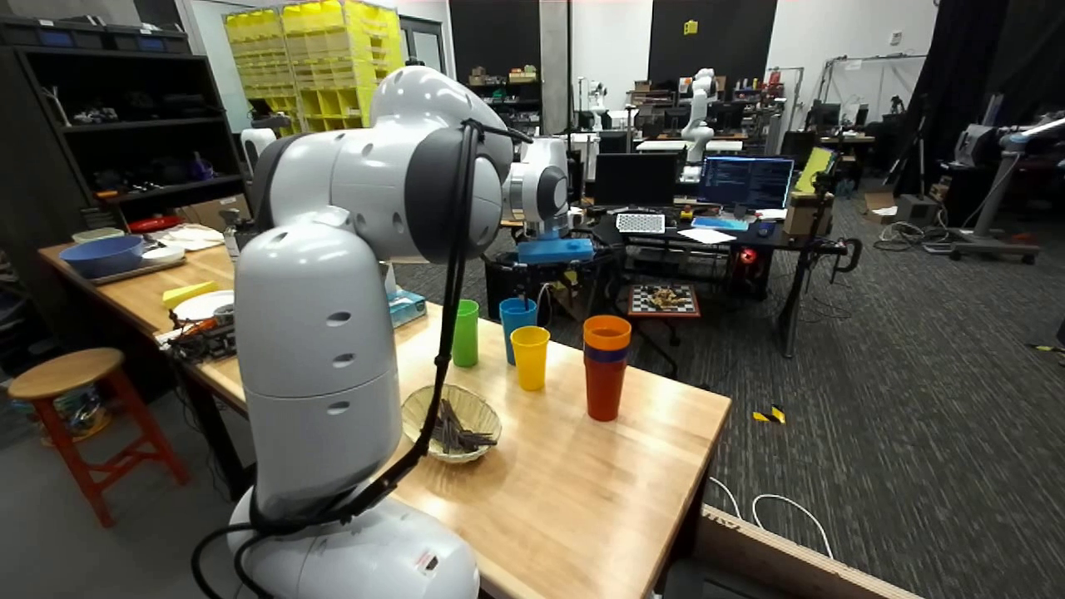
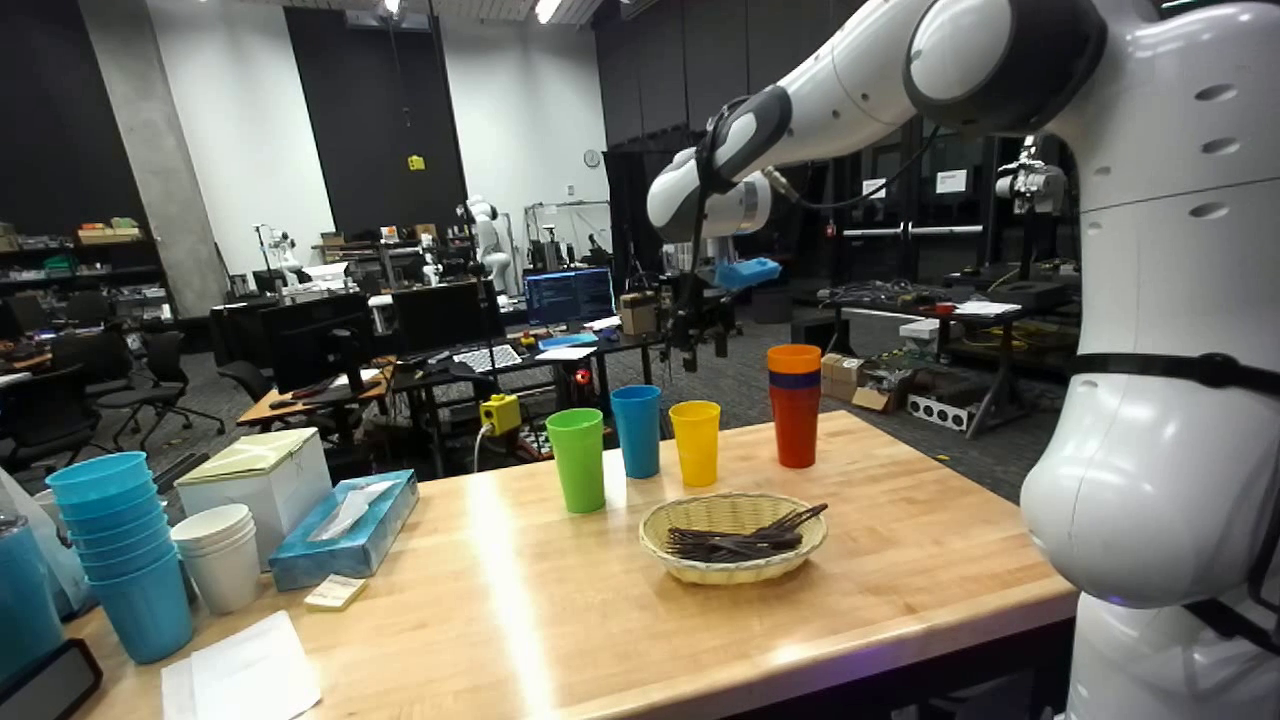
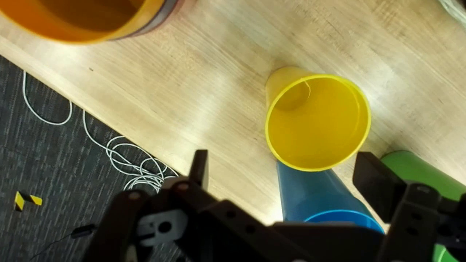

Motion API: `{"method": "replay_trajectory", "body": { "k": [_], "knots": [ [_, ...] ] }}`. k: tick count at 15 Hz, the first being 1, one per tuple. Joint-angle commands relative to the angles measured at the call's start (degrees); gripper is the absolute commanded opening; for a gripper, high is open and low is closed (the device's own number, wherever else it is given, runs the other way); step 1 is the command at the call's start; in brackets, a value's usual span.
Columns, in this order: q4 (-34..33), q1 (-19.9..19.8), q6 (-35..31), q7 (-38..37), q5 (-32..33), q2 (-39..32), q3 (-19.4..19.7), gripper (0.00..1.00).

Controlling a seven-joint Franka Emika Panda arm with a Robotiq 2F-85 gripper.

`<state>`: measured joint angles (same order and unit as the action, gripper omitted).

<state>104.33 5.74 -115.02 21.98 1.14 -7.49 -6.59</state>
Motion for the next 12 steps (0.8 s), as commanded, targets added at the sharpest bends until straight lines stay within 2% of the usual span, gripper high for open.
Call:
{"method": "replay_trajectory", "body": {
  "k": [1,12],
  "knots": [
    [-4.78,0.73,0.37,1.64,0.82,-4.1,-1.15,1.0],
    [-12.96,3.19,-0.78,1.99,3.72,-11.35,-3.55,1.0]
  ]
}}
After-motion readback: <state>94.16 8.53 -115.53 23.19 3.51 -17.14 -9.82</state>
